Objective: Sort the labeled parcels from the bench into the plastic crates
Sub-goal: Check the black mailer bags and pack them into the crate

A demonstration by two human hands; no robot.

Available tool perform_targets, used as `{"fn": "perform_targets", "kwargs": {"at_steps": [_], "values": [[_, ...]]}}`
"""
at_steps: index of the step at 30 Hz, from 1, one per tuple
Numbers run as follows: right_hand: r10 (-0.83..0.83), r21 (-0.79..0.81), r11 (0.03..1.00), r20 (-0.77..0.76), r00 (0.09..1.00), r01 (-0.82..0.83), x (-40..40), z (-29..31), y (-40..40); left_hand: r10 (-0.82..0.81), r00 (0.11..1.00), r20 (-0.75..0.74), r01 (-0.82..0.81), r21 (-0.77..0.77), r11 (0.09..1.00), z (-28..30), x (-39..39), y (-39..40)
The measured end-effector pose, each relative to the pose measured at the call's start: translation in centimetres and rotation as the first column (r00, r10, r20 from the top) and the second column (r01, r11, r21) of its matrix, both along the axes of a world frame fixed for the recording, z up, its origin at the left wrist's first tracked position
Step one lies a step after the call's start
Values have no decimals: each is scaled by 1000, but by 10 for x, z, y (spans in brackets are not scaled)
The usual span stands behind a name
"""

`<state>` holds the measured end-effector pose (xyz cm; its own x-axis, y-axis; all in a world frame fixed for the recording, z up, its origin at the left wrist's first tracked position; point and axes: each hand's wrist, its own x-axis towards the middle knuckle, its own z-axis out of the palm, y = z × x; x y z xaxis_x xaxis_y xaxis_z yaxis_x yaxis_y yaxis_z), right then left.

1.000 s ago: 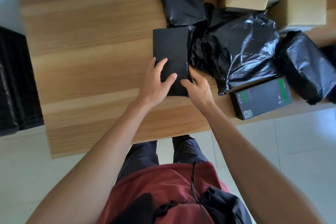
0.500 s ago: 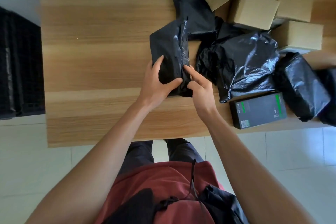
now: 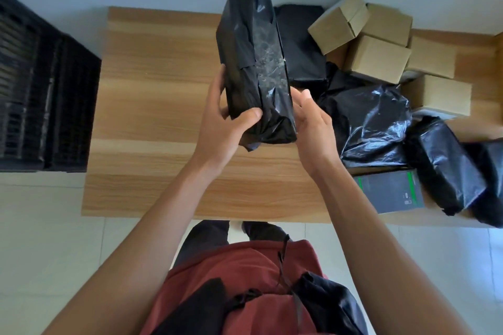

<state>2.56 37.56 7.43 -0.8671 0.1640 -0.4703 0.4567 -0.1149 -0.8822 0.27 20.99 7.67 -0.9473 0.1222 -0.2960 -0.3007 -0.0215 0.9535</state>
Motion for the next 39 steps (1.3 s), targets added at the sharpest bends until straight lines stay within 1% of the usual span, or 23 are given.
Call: {"fn": "perform_targets", "kwargs": {"at_steps": [3,5,7,9,11,12,14,15,17,19,21,23,26,28,30,32,35,39], "values": [[112,26,993,-15,994,-112,-8,9,-4,-2,1000,10,1,99,995,11,0,-4],[135,9,991,-50,990,-135,-9,14,-8,-32,999,4,31,133,991,16,0,-7],[115,-41,992,-80,990,-119,-11,18,-9,-45,999,-17,46,121,992,21,2,-10],[93,-107,989,-96,991,-103,-12,18,-7,-51,996,-77,55,51,997,22,3,-14],[82,-148,984,-107,991,-98,-13,17,-6,-50,989,-140,41,-66,997,20,3,-19],[35,-155,987,-105,994,-51,-13,17,-6,-30,987,-158,11,-118,993,20,2,-21],[-74,-155,986,-103,992,57,-13,18,-5,40,979,-198,-73,-165,984,21,1,-23],[-97,-137,987,-118,988,80,-12,19,-6,68,971,-228,-108,-172,979,21,1,-23],[-90,-53,995,-162,983,83,-10,22,-11,89,954,-288,-149,-194,970,22,2,-24],[-68,36,996,-208,976,78,-9,26,-17,58,939,-338,-151,-254,955,19,2,-26],[-61,118,989,-253,966,93,-7,29,-21,13,934,-358,-134,-314,940,17,2,-29],[-79,171,977,-266,961,128,-4,27,-24,7,940,-340,-118,-307,944,16,2,-30],[-89,255,955,-255,963,155,1,23,-27,52,971,-234,-100,-199,975,20,3,-27],[-92,296,940,-262,961,170,5,23,-28,34,982,-185,-68,-179,981,23,4,-24],[-86,316,932,-279,956,176,7,24,-28,10,981,-192,-54,-225,973,23,6,-23],[-71,332,928,-290,954,170,8,24,-26,31,981,-192,-75,-228,971,23,6,-22],[-52,350,923,-301,952,160,9,25,-22,74,983,-168,-99,-148,984,23,6,-22],[-33,326,935,-311,950,139,10,28,-14,81,984,-159,-94,-77,993,22,6,-28]]}}
